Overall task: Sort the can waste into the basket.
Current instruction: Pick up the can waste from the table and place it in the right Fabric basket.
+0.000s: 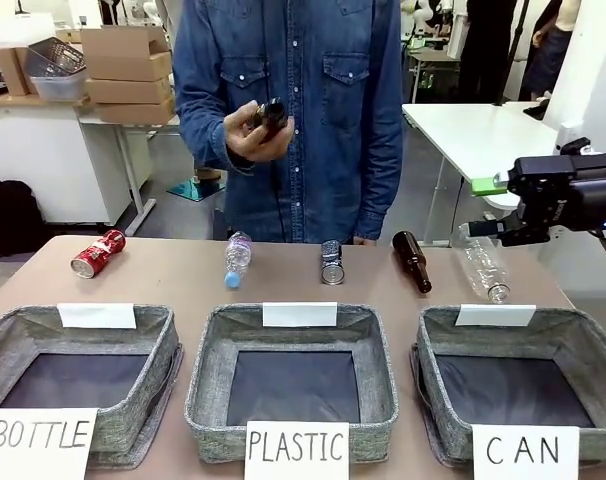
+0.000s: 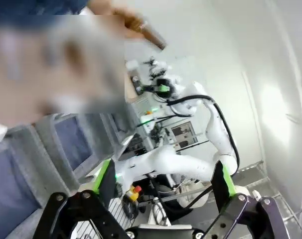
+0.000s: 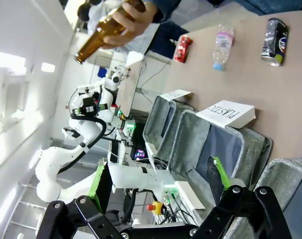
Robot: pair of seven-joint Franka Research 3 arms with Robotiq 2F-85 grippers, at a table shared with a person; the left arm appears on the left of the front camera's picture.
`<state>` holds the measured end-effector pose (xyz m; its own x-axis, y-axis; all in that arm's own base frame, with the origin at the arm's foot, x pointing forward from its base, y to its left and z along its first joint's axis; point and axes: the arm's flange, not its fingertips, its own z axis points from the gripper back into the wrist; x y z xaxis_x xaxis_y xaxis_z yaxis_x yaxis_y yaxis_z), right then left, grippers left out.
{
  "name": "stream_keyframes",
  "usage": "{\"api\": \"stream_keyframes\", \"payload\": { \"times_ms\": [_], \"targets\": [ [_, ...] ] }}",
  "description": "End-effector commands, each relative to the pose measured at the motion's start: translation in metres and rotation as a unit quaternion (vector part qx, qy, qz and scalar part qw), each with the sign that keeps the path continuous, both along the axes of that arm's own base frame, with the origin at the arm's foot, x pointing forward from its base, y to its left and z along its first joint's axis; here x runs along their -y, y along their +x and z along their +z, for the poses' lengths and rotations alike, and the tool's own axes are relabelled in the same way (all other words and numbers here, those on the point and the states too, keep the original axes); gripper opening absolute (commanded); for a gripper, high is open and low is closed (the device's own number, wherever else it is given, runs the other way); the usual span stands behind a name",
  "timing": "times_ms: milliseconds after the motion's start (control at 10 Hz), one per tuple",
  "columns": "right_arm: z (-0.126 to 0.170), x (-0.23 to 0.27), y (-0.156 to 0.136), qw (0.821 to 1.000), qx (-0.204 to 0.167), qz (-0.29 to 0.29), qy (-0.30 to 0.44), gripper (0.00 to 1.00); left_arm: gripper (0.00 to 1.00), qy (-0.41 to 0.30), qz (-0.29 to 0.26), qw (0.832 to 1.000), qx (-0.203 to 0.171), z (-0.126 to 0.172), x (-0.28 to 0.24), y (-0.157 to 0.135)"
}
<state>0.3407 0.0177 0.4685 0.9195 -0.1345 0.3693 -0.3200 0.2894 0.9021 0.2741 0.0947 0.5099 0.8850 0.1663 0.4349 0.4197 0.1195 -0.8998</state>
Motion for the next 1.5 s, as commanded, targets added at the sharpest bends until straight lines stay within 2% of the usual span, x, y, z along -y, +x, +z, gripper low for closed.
{"api": "stream_keyframes", "payload": {
  "times_ms": [0,100,200,300,400,600,800,1000,1200,1400],
  "targets": [
    [0.002,-0.003,0.004,1.0,0.006,-0.001,0.01,1.0,1.0,0.044,-0.017,0.996,-0.073,-0.017,0.019,0.03],
    [0.002,-0.003,0.004,1.0,0.006,-0.001,0.01,1.0,1.0,0.037,-0.026,0.996,-0.081,-0.017,0.015,0.044],
    [0.002,-0.003,0.004,1.0,0.006,-0.001,0.01,1.0,1.0,0.032,-0.017,0.994,-0.104,-0.017,0.009,0.06],
    [0.002,-0.003,0.004,1.0,0.006,-0.001,0.01,1.0,1.0,0.024,-0.033,0.992,-0.122,-0.02,0.006,0.074],
    [0.002,-0.003,0.004,1.0,0.006,-0.001,0.01,1.0,1.0,0.007,-0.045,0.993,-0.113,-0.017,0.0,0.079],
    [0.002,-0.003,0.004,1.0,0.006,-0.001,0.01,1.0,1.0,-0.051,-0.081,0.994,-0.059,0.0,-0.021,0.046],
    [0.002,-0.003,0.004,1.0,0.006,-0.001,0.01,1.0,1.0,-0.083,-0.094,0.992,0.021,0.018,-0.038,-0.025],
    [0.002,-0.003,0.004,1.0,0.006,-0.001,0.01,1.0,1.0,-0.085,-0.028,0.993,0.075,0.019,-0.044,-0.076],
    [0.002,-0.003,0.004,1.0,0.006,-0.001,0.01,1.0,1.0,-0.088,0.007,0.991,0.102,0.017,-0.047,-0.106],
    [0.002,-0.003,0.004,1.0,0.006,-0.001,0.01,1.0,1.0,-0.088,0.03,0.992,0.083,0.011,-0.049,-0.109]
  ]
}}
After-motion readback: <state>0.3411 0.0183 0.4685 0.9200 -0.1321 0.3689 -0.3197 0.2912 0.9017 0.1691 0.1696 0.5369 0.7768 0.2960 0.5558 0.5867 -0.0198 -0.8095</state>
